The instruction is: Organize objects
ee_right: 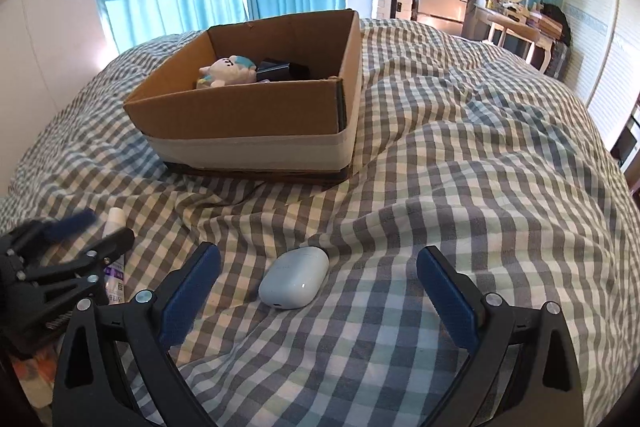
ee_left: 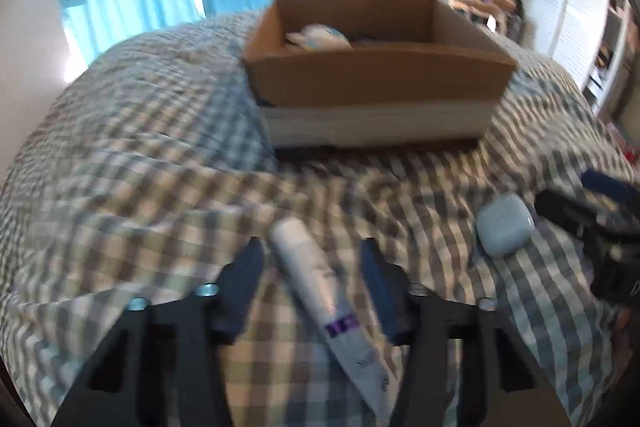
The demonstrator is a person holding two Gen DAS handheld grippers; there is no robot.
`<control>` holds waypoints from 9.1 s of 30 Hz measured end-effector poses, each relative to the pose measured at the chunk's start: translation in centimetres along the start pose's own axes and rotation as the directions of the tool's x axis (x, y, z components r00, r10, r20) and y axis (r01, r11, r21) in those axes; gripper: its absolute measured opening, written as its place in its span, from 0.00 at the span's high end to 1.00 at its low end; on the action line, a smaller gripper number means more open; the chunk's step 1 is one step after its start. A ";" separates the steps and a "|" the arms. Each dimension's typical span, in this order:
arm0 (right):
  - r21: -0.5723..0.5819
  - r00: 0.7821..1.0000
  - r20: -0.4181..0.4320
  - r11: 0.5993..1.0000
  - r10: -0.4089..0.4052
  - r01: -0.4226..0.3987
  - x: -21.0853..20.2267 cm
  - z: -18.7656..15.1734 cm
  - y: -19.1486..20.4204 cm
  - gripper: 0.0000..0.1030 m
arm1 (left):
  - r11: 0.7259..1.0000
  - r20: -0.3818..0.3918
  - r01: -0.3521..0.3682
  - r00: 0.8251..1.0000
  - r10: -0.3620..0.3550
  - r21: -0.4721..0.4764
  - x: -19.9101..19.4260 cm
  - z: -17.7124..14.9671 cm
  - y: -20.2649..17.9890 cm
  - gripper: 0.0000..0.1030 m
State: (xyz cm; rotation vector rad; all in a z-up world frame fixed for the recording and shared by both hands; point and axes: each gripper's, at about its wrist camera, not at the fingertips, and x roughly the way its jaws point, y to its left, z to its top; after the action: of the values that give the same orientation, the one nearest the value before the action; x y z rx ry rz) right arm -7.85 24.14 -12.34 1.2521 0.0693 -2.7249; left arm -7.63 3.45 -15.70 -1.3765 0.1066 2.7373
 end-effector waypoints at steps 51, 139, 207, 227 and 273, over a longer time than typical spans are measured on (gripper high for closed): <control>-0.328 0.960 -0.133 0.925 -0.246 0.191 4.8 -2.0 5.7 0.48 | 0.998 0.094 -0.035 0.995 0.039 -0.044 -5.2 1.4 2.9 0.79; -0.151 0.999 0.000 0.988 -0.034 0.034 14.5 22.6 2.3 0.48 | 0.987 -0.030 0.152 0.988 -0.150 0.044 10.8 23.3 0.8 0.78; 0.052 0.840 0.512 0.983 -0.179 0.178 -13.3 6.9 2.6 0.01 | 1.000 0.587 0.031 0.809 -0.026 0.001 -16.5 7.5 5.0 0.00; 0.075 0.861 0.479 0.985 -0.170 0.153 -10.9 4.5 3.2 0.01 | 0.999 0.555 0.031 0.832 -0.016 -0.018 -15.5 5.9 5.2 0.00; 0.070 0.861 0.485 0.988 -0.152 0.135 -11.5 4.3 3.4 0.01 | 1.000 0.504 0.014 0.864 -0.012 0.000 -13.8 5.4 4.5 0.00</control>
State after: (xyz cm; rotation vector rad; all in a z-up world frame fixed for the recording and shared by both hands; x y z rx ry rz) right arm -3.22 21.55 -0.78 0.5410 0.0634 -3.0944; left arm -4.19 -0.98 -1.28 -0.6111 0.0576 2.9771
